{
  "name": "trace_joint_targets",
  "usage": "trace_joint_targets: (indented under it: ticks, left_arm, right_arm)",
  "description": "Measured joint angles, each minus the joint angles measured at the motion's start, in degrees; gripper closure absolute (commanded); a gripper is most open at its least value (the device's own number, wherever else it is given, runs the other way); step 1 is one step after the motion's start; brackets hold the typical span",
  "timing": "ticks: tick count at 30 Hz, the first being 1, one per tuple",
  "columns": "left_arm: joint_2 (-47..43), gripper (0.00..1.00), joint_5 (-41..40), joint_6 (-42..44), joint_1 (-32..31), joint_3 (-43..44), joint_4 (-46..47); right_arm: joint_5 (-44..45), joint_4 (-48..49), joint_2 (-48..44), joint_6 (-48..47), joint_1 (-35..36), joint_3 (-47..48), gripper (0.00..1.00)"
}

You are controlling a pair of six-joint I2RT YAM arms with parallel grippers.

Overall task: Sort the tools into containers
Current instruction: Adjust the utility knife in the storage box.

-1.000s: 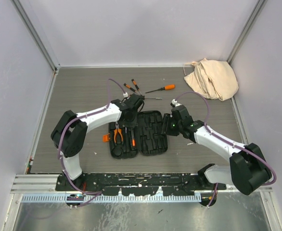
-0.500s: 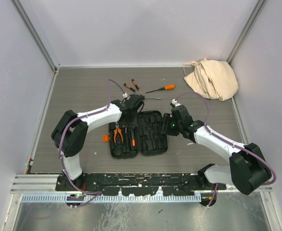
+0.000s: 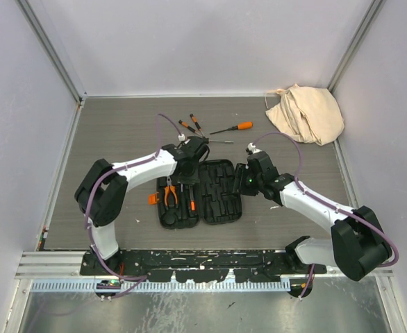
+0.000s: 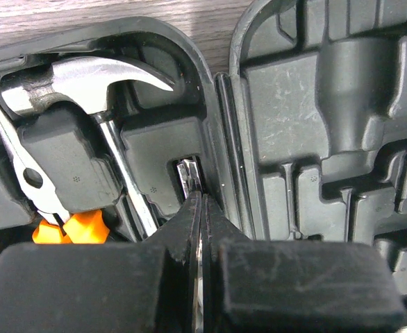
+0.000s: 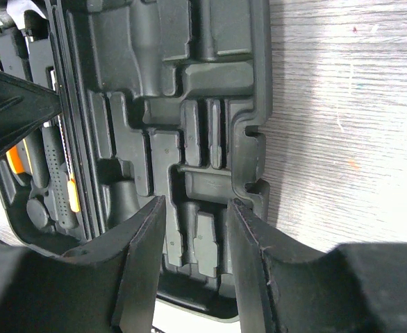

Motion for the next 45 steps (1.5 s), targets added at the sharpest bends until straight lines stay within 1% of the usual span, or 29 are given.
trace_joint_targets:
  ticks: [4, 8, 12, 16, 19, 25, 28, 35, 41, 45]
  left_arm:
    - [0.0, 0.91, 0.1, 1.1, 0.0, 1.6, -1.6]
    - [-0.3, 0.88, 0.4, 2.7, 0.0, 5.7, -2.8]
    - [-2.6, 0.88, 0.5, 3.7, 0.0, 9.0, -3.0]
    - [-5.0, 0.92, 0.5, 4.3, 0.0, 9.1, -3.4]
    - [-5.4, 0.92, 0.6, 4.0, 0.0, 7.4, -3.1]
    - [-5.5, 0.92, 1.7, 1.5, -0.2, -1.3, -2.6]
    - [-5.5, 0.92, 2.2, 0.4, -0.6, -3.5, -2.5]
    - [-5.5, 0.92, 2.8, -1.7, -1.6, -5.5, -1.1]
    - [-5.5, 0.87, 2.7, -2.2, -2.0, -5.5, -0.5]
    - [-5.5, 0.88, 2.3, -2.8, -2.3, -5.5, -0.5]
  right_arm:
    - [0.0, 0.0, 0.0, 0.0, 0.0, 0.0, 0.54]
    - [0.0, -0.1, 0.0, 0.0, 0.0, 0.0, 0.54]
    - [0.0, -0.1, 0.0, 0.0, 0.0, 0.0, 0.54]
    - [0.0, -0.1, 0.0, 0.0, 0.0, 0.0, 0.54]
    - [0.0, -0.1, 0.0, 0.0, 0.0, 0.0, 0.54]
    - [0.0, -0.1, 0.0, 0.0, 0.0, 0.0, 0.54]
    - [0.0, -0.1, 0.0, 0.0, 0.0, 0.0, 0.54]
    - [0.0, -0.1, 0.0, 0.0, 0.0, 0.0, 0.54]
    - [0.0, -0.1, 0.0, 0.0, 0.0, -0.2, 0.54]
    - [0.0, 0.0, 0.0, 0.0, 0.0, -0.5, 0.54]
